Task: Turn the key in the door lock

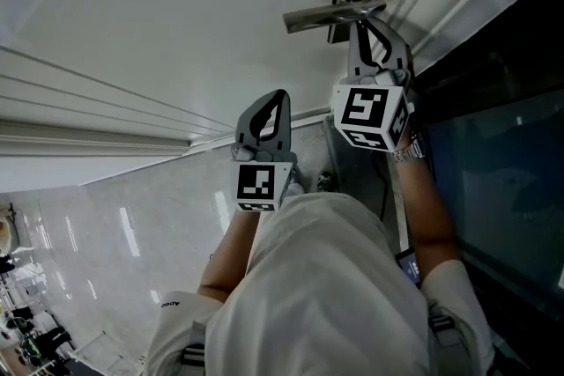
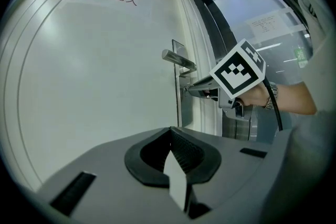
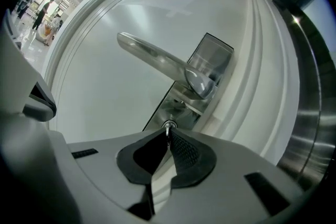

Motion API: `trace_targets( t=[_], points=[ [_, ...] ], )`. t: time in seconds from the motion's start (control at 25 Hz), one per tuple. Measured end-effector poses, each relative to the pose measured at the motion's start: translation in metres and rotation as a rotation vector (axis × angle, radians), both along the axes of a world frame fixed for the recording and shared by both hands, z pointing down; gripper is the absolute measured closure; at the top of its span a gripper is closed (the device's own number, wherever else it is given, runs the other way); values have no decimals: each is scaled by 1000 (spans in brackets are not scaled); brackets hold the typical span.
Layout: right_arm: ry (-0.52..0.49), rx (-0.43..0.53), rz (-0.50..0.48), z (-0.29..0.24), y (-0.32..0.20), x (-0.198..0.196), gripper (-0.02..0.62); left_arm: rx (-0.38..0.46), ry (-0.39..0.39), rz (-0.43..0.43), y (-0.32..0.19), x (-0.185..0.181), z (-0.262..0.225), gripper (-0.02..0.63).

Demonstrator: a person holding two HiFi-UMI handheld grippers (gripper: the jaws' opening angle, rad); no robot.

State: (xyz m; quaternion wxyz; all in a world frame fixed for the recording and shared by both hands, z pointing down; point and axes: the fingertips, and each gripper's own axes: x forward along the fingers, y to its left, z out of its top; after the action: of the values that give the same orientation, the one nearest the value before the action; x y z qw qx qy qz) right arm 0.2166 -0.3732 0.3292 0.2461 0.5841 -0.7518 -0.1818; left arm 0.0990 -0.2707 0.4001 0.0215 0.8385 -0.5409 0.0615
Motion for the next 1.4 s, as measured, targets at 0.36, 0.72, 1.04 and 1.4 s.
trace_targets(
  t=[0.36, 0.72, 1.04, 1.4],
  points=[
    [-198, -47, -4, 0, -2, 0, 578, 0, -4, -2, 1, -2, 1, 598],
    [-674, -197, -34, 2, -4, 5, 578, 1, -10, -7, 1, -3, 0, 598],
    [-993, -295, -39, 2, -4, 8, 578, -1, -22, -14, 4, -4, -1, 597],
    [-1326, -374, -37, 4, -5, 10, 577, 0, -30, -22, 7, -4, -2, 598]
  ],
)
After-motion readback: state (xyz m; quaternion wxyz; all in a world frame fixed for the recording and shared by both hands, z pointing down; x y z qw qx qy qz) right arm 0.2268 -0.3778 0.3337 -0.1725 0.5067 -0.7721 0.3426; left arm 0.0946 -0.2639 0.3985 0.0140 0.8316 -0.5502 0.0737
